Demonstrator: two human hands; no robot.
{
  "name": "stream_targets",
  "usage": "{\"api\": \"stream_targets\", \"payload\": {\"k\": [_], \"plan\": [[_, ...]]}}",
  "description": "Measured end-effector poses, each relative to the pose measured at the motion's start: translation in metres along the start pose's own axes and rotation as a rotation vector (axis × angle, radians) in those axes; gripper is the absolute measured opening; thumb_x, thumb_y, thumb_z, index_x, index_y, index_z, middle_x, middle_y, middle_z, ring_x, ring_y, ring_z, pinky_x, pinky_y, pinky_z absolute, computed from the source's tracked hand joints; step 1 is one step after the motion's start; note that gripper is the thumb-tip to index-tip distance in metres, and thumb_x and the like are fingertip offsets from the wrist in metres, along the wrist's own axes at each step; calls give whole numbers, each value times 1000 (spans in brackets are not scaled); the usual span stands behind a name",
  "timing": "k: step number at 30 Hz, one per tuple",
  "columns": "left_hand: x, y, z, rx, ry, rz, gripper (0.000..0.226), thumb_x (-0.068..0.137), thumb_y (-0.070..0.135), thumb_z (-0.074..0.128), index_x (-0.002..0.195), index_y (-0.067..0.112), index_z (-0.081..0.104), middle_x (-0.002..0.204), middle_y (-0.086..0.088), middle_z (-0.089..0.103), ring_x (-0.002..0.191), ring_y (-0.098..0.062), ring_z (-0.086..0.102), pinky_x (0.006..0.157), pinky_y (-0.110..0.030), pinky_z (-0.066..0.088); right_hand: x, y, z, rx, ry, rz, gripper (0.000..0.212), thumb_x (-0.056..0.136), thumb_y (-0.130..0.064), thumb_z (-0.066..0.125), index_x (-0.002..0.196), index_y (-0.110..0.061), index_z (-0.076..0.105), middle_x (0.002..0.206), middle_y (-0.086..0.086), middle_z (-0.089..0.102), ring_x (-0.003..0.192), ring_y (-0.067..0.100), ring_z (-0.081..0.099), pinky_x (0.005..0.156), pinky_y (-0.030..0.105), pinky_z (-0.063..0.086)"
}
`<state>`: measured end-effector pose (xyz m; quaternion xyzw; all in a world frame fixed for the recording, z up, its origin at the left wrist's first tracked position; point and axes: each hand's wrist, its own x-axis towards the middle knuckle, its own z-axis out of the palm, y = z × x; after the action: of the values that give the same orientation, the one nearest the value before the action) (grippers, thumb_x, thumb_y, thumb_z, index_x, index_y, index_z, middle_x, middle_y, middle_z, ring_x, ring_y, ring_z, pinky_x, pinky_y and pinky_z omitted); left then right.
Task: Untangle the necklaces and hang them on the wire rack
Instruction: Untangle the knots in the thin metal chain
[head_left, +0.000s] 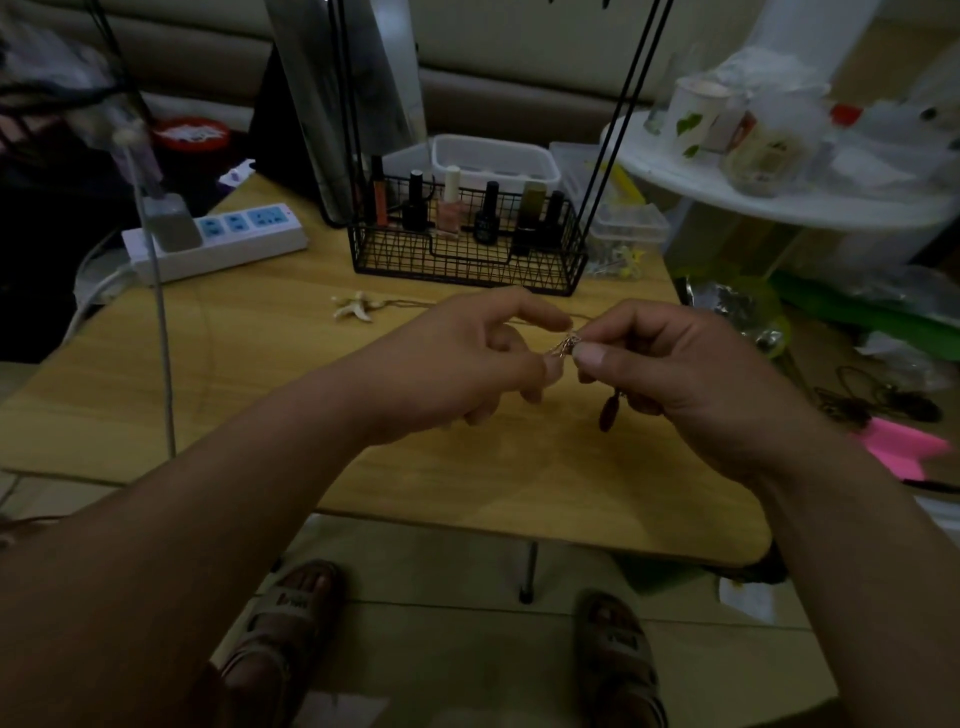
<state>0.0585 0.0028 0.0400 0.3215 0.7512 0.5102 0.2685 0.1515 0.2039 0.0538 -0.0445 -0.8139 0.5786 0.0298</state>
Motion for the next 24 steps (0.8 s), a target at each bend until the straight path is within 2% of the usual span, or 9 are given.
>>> {"api": "stream_targets", "payload": {"k": [3,6,10,12,15,18,21,24], "plan": [[0,0,2,103,18,52,18,99,28,69,117,32,69,107,8,71,57,3,56,53,-14,45,1,1,3,-21,-12,-19,8,89,-9,73,96,-7,75,72,-8,70,58,-5,58,51,12,44],[1,-3,2,155,58,71,6,100,25,68,100,20,71,94,6,73,55,8,55,51,-7,41,3,4,2,-56,-11,-28,9,90,-8,74,98,-10,76,68,-11,67,58,-4,56,53,11,44],[-1,-2,-2,120,52,57,10,101,24,65,98,16,70,67,14,66,53,-5,51,50,-21,44,3,7,-2,-106,55,-33,13,92,-10,72,101,-18,77,71,-12,66,61,-3,55,55,13,44],[-1,-2,-3,103,69,44,11,100,23,65,97,13,69,59,13,60,51,-6,50,49,-24,42,3,7,-3,-123,77,-36,13,93,-11,71,101,-20,77,73,-13,68,62,-5,56,56,11,44],[-1,-3,-4,43,99,21,11,98,20,63,94,11,68,67,0,61,57,-12,49,54,-31,40,3,6,-3,-157,95,-32,11,94,-13,71,101,-19,77,82,-7,70,64,-8,58,56,9,43],[-1,-2,-4,-34,129,-18,14,99,15,57,93,4,62,80,-3,73,63,-15,50,57,-31,40,2,4,-3,-213,105,-12,5,93,-19,72,96,-16,76,90,11,70,61,-6,56,54,9,44],[-1,0,-4,-90,147,-22,13,101,12,51,90,9,56,69,-1,68,61,-14,49,57,-31,37,2,5,-4,-259,109,15,15,92,-28,73,90,-13,71,87,22,62,63,10,53,53,17,46],[1,-2,-4,-98,190,-27,18,99,13,50,82,12,55,63,1,59,60,-15,46,57,-32,36,3,5,-5,-100,126,48,23,96,-29,67,84,-10,61,72,10,49,63,13,45,60,27,44]]}}
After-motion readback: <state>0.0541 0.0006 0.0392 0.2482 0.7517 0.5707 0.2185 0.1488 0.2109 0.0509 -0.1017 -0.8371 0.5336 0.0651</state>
